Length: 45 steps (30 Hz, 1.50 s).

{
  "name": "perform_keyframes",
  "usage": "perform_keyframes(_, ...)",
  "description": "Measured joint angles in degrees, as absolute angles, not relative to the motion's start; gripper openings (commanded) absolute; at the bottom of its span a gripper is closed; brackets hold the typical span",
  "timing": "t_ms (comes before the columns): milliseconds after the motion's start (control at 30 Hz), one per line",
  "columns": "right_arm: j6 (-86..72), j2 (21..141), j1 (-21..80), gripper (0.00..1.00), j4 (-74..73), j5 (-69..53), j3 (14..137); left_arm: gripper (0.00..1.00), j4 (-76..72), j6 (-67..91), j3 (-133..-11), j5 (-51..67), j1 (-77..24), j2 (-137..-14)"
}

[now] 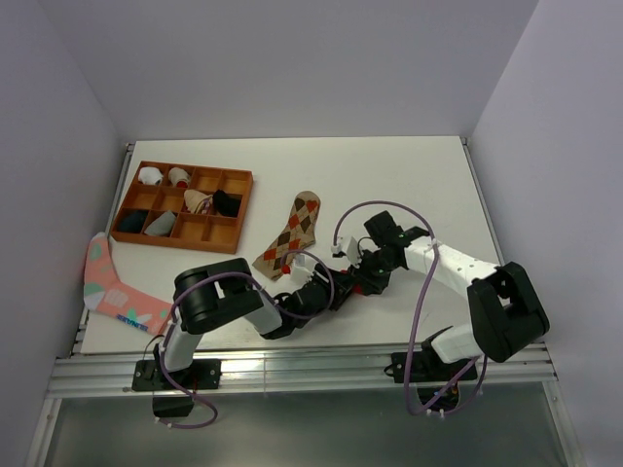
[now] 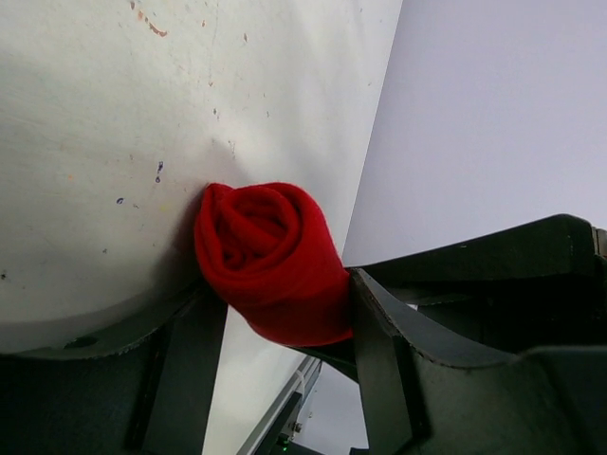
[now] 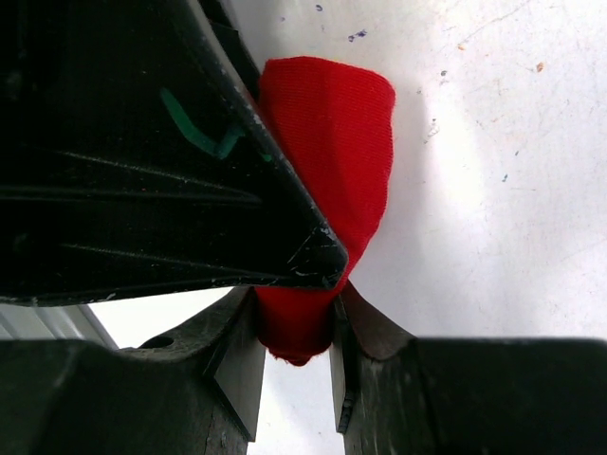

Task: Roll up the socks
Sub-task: Roll the sock at the center of the board.

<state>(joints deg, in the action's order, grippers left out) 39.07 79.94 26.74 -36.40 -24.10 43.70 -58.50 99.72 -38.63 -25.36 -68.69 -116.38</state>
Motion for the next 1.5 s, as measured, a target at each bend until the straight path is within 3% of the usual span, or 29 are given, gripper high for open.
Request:
perform_keyframes(667, 43.4, 78.3, 26.8, 0.03, -39.9, -26.3, 44.0, 0.53, -58.5, 100.2, -39.4, -25.3, -69.0, -116.4)
perform_keyframes(967, 45.7, 78.3, 27.0, 0.03, -41.9, -26.6, 44.7, 0.45, -59.2, 100.2, -39.5, -25.4, -69.2, -116.4)
perform_keyframes(1167, 47.5, 78.3, 27.0, 0.04, -42.8, -27.0, 45.0, 0.30, -59.7, 99.9, -39.5, -25.3, -69.2, -116.4)
perform_keyframes(1333, 48.0, 78.3, 27.0, 0.06, -43.0, -27.1, 45.0, 0.02, -59.9, 99.2, -39.5, -25.2, -69.2, -116.4)
perform_keyframes(1433, 47.8, 78.3, 27.0, 0.17, -42.9, -26.7, 45.0, 0.00, -59.7, 98.4, -39.8, -24.7, -68.9, -116.4)
perform_keyframes(1500, 47.5, 78.2, 27.0, 0.31, -42.7, -26.2, 45.0, 0.00, -59.3, 97.8, -40.2, -24.1, -68.5, -116.4)
